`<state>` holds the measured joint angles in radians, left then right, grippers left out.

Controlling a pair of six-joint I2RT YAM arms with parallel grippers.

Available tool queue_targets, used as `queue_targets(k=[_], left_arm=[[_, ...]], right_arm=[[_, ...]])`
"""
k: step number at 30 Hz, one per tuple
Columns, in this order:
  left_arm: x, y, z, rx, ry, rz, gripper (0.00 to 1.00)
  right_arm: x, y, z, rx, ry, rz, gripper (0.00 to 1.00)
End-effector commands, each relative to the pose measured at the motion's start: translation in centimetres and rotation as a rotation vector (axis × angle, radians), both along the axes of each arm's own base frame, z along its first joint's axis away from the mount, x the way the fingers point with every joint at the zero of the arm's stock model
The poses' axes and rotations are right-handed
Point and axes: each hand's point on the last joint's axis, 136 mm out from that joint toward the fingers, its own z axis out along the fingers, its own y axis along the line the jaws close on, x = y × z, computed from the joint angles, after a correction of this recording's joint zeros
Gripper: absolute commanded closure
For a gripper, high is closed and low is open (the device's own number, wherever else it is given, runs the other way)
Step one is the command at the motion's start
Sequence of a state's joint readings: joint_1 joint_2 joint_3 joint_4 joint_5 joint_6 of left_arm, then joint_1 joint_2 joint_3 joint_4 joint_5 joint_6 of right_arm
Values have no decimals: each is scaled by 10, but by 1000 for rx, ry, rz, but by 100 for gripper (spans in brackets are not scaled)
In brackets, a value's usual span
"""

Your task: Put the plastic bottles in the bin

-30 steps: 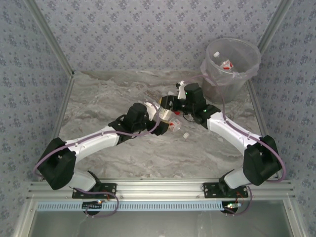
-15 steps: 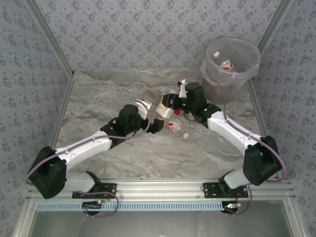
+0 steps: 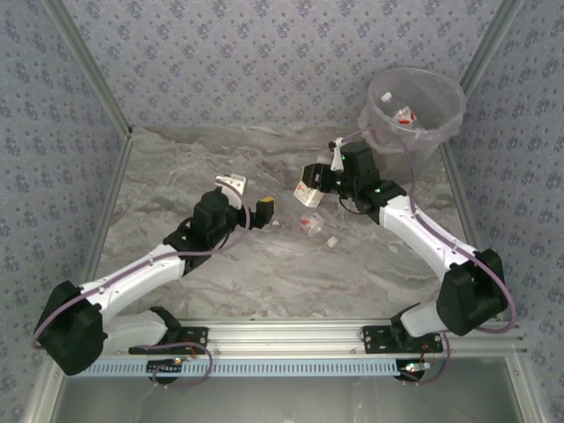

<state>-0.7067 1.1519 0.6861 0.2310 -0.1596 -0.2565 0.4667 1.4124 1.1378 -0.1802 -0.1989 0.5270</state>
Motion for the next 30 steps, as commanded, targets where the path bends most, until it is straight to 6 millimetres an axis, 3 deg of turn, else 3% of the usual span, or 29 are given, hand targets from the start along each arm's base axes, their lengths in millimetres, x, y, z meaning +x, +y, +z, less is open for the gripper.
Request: queue_targets(k=[1, 5, 12, 19, 30], left_arm=[[4, 14, 11, -26, -30, 71, 1], [7, 31, 12, -61, -20, 174, 1], [6, 61, 14, -92, -29, 296, 1], [-2, 79, 10, -118, -2, 348, 1], [-10, 89, 2, -81, 16, 361, 0]], right_arm=[[3, -11, 44, -24, -100, -6, 100], [5, -19, 62, -63, -155, -10, 100], [14, -45, 129, -120, -345, -48, 100], [28, -73, 178, -104, -472, -127, 100], [54, -148, 233, -26, -631, -410, 100]])
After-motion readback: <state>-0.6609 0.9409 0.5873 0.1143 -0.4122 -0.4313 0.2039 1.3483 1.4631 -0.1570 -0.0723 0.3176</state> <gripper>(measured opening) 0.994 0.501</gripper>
